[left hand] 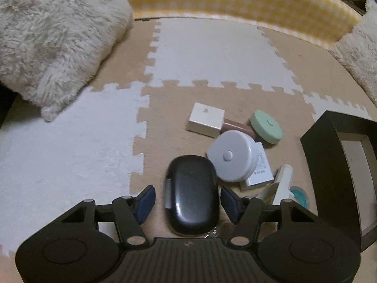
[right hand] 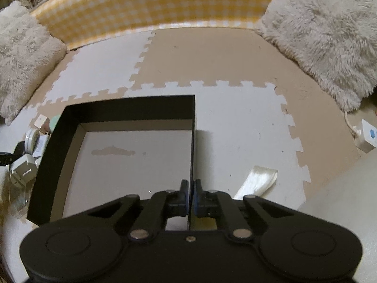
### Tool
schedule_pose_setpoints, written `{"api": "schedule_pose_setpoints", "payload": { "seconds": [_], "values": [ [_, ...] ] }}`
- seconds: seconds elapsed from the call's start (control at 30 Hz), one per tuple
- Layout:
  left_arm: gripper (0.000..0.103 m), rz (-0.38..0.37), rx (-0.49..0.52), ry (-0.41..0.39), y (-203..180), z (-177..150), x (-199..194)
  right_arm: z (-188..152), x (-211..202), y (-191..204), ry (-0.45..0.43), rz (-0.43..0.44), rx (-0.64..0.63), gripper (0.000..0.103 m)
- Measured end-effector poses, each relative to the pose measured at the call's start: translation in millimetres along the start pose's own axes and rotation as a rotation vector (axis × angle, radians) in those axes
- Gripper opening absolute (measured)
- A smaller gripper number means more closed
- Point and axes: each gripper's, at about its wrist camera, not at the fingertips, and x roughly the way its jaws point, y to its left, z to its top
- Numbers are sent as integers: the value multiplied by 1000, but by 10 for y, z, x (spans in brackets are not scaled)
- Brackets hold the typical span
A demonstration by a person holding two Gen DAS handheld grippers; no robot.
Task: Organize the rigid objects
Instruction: 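Lower the left gripper onto the black earbud case and close it, then carry the black earbud case into the black box and open the left gripper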
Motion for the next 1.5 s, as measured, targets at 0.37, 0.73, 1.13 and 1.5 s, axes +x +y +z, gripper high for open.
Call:
{"api": "schedule_pose_setpoints", "payload": {
  "seconds": [0.37,0.73,1.13,1.5],
  "values": [
    [54,-43,-62,44,49,26,133,9,22,-7,14,4,16,4],
    [54,-46,-158,-22,56,13,-250,6,21,-19,14,11,26,4],
    [54,-251,-141,-123,-563,-147,-854,14,-36,-19,28,30,21,6],
    [54,-402,-107,-94,-1416,-266,-797,21,-20,-22,43,35,24,6]
  ]
}}
